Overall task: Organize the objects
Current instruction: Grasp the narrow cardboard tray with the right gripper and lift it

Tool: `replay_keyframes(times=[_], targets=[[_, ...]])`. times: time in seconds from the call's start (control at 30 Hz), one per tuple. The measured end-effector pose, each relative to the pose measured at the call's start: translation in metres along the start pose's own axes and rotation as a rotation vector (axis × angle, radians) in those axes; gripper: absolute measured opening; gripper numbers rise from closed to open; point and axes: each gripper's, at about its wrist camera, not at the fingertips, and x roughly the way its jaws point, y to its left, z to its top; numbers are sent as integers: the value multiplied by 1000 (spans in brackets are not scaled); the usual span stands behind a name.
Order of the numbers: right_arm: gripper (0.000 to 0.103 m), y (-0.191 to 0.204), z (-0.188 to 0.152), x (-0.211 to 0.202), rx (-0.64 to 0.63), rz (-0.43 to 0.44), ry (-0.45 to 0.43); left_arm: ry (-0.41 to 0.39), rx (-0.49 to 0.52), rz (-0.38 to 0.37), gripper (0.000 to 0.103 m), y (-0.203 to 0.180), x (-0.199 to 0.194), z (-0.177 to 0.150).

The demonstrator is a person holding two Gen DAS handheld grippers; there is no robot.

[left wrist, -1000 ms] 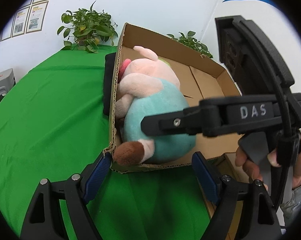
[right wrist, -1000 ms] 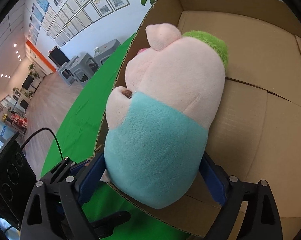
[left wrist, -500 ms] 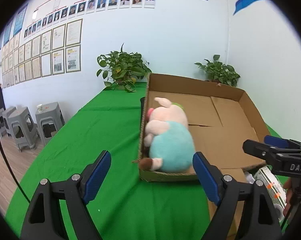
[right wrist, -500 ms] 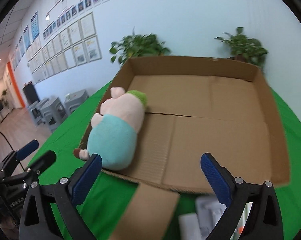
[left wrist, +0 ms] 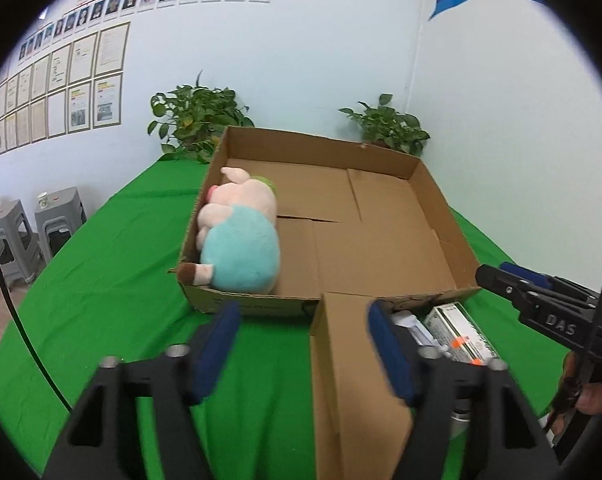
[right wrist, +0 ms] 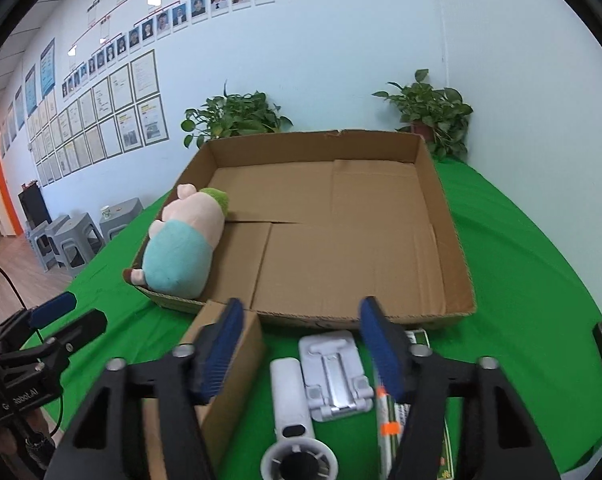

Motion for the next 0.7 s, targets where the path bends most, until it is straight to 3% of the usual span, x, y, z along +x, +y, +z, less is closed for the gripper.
replay_keyframes(times=[0.03,0.07,0.13,0.2,0.23,0.27,0.3,0.33,0.37,0.5,0.6,0.7], targets=[[26,-1,-4,0,-4,-12,0,9,17,-2,18,-4,2,0],[24,-3,-7,-2,-7,-16,2,18,34,5,3,-10,2,-2],[24,-7,-13,-2,-12,-15,16,23,48,-3,3,-17,6,-4],[32,-12,-19,-2,-11,-20,36,24,44,-39,3,-18,6,-4],[62,-14,-21,0,-4,-19,40,26,43,-36,8,-18,7,-4],[103,-18,-24,1,7,-13,37,33,39,-31,24,-17,8,-4],[101,-22,-28,1,14,-5,28,42,23,-37,36,-14,9,-4],[103,-22,-30,4,15,-4,39,48,-2,-52,61,-9,9,-4],[103,-24,-33,7,13,12,59,56,-43,-76,71,-2,8,-6],[103,-20,-47,11,10,134,131,158,-104,-171,71,14,15,-20],[103,-8,-63,13,-13,275,220,227,-107,-237,71,14,20,-36],[103,6,-76,8,-51,363,264,263,-102,-296,69,8,21,-48]])
